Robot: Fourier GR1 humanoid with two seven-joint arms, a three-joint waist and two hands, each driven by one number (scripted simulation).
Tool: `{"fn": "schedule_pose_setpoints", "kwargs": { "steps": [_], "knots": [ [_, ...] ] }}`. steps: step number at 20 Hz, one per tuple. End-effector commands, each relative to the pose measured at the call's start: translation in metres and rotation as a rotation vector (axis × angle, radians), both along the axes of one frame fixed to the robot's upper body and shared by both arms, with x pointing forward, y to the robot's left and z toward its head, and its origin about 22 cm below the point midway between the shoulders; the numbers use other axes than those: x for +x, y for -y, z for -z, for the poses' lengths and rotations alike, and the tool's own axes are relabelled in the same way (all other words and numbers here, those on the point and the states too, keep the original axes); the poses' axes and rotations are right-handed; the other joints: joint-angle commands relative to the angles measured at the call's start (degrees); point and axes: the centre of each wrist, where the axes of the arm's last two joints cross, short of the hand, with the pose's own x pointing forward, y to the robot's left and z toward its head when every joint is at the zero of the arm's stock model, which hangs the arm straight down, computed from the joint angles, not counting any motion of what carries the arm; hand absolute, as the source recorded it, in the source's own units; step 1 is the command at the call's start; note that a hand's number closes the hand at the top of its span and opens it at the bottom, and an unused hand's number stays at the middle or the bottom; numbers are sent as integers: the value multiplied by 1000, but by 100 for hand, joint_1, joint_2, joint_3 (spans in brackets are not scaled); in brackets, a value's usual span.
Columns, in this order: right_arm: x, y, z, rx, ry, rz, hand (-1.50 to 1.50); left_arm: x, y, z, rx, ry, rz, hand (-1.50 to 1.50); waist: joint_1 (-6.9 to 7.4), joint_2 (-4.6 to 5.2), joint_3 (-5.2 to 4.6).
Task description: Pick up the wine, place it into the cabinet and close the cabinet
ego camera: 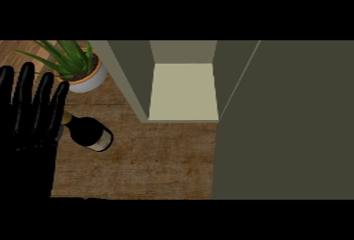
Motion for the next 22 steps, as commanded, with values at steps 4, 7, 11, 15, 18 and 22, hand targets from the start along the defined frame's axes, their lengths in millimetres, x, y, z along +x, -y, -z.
{"fn": "schedule_pose_setpoints", "kwargs": {
  "steps": [4,7,11,15,18,22],
  "knots": [
    [-24,3,-23,26,24,-3,-150,-21,-13,2,6,-17,-76,-150,6,-2,-3],
    [-28,0,-23,8,15,-10,-150,-17,-18,2,15,-38,-101,-150,-3,-2,-2],
    [-24,7,-24,14,43,-7,-150,-12,-40,1,19,-39,-125,-150,-12,1,-2],
    [-23,-1,-26,29,45,12,-150,-9,-71,0,27,-54,-143,-150,-3,2,-4],
    [-33,-3,-33,34,48,3,-150,-16,-85,1,41,-80,-164,-150,-6,-6,-5],
    [-25,-5,-31,7,24,9,-150,-6,-90,3,17,-105,-192,-150,-2,0,-2]
  ]
}}
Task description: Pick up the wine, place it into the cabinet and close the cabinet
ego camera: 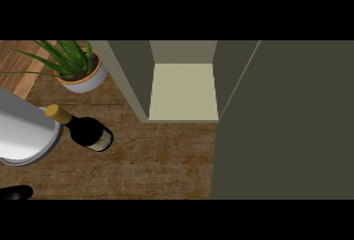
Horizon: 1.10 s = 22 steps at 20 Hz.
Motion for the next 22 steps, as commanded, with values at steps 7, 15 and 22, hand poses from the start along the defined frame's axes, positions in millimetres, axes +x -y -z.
{"fn": "schedule_pose_setpoints", "kwargs": {
  "steps": [7,15,22],
  "knots": [
    [-31,-5,-15,43,46,-30,-150,19,-27,34,-78,-97,4,-150,-19,1,1],
    [-40,1,-21,23,45,-22,-150,9,-50,84,-59,-164,31,-150,-16,-8,-2],
    [-37,2,-22,22,49,-41,-150,40,-61,108,-69,-172,23,-150,-38,2,1]
  ]
}}
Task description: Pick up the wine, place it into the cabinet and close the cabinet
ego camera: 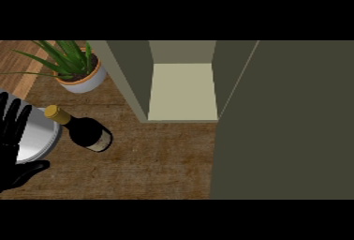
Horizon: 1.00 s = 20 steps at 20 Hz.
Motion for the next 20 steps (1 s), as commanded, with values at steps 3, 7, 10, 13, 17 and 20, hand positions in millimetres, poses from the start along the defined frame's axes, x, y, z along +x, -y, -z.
{"fn": "schedule_pose_setpoints", "kwargs": {
  "steps": [3,7,10,13,17,20],
  "knots": [
    [-40,7,-23,35,63,-50,-150,-5,-28,20,40,-7,-54,-150,1,-8,1],
    [-40,-2,-20,64,62,-36,-150,9,-10,54,43,-11,-67,-150,-14,-1,-2],
    [-22,6,-20,24,45,-52,-150,17,-29,64,28,-15,-63,-150,8,7,0],
    [-16,-3,-17,23,59,-47,-150,14,-23,76,53,-20,-79,-150,29,6,0],
    [-38,-2,-17,54,50,-40,-150,36,-30,99,39,-29,-77,-150,-73,11,-4],
    [-34,-5,-29,42,74,-45,-150,24,-27,105,24,-35,-39,-150,-8,3,-4]
  ]
}}
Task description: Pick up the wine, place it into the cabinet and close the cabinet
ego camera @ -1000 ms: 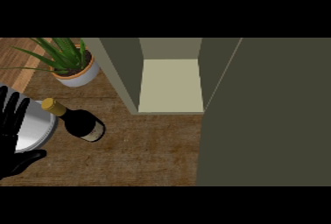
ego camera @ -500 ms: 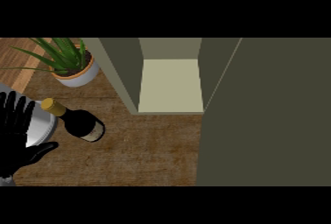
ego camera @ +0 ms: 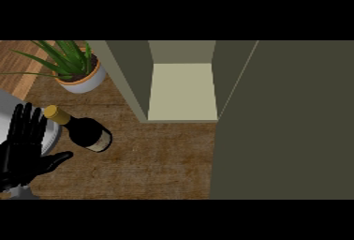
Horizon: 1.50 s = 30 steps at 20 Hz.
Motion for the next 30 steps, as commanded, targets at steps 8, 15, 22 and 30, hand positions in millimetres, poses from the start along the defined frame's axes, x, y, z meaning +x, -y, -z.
{"fn": "schedule_pose_setpoints", "kwargs": {
  "steps": [8,15,22,30],
  "knots": [
    [-38,8,-12,55,44,-56,-150,17,6,34,-34,10,39,-150,-15,0,2],
    [-38,4,-13,35,33,-64,-150,4,-5,55,-11,-10,40,-150,14,-2,1],
    [-29,4,-1,41,39,-48,-150,14,-8,72,-22,-24,61,-150,9,6,2],
    [-23,5,-18,35,56,-59,-150,31,24,81,-46,-50,72,-150,19,5,0]
  ]
}}
